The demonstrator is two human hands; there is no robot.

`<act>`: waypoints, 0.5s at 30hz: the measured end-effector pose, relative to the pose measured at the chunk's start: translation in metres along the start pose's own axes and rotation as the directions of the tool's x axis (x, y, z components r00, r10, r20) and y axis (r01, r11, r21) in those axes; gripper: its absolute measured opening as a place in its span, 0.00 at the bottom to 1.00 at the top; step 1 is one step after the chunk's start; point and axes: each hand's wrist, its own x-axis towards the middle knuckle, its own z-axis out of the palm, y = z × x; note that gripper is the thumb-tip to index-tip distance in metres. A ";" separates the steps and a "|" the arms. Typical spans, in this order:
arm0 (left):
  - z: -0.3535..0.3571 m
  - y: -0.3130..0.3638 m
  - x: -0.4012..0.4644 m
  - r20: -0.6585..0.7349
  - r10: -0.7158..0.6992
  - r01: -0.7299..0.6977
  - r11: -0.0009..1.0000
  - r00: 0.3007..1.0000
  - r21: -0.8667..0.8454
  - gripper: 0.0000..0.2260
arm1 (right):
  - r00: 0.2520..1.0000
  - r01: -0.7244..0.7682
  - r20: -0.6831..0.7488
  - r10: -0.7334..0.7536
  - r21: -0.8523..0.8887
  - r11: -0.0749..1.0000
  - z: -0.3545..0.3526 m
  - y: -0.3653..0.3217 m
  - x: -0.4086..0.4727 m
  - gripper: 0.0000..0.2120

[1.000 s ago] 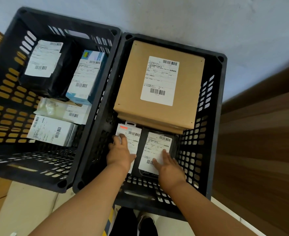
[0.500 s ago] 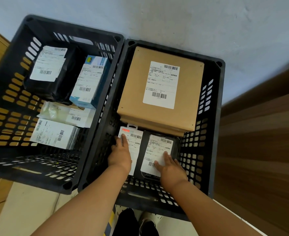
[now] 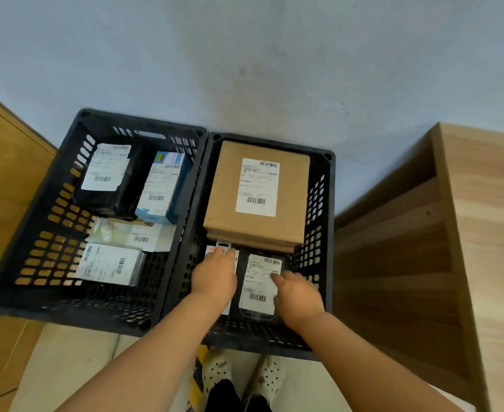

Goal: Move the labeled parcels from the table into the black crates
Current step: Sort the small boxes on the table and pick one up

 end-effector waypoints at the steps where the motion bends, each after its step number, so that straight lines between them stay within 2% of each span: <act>1: -0.013 0.006 -0.008 -0.011 0.021 -0.021 1.000 1.000 -0.011 0.23 | 0.999 -0.009 -0.039 0.010 0.013 1.000 -0.011 -0.002 -0.010 0.26; 6: -0.079 0.045 -0.046 -0.115 0.147 -0.154 0.987 0.982 -0.053 0.19 | 0.963 -0.012 -0.266 0.035 0.087 0.996 -0.071 -0.002 -0.068 0.24; 10: -0.130 0.093 -0.076 -0.223 0.261 -0.277 0.960 0.939 -0.039 0.15 | 0.914 -0.008 -0.403 0.046 0.095 0.995 -0.117 0.009 -0.120 0.24; 15: -0.174 0.161 -0.112 -0.289 0.415 -0.443 0.896 0.863 -0.038 0.22 | 0.826 -0.045 -0.556 0.091 0.095 0.994 -0.163 0.042 -0.180 0.22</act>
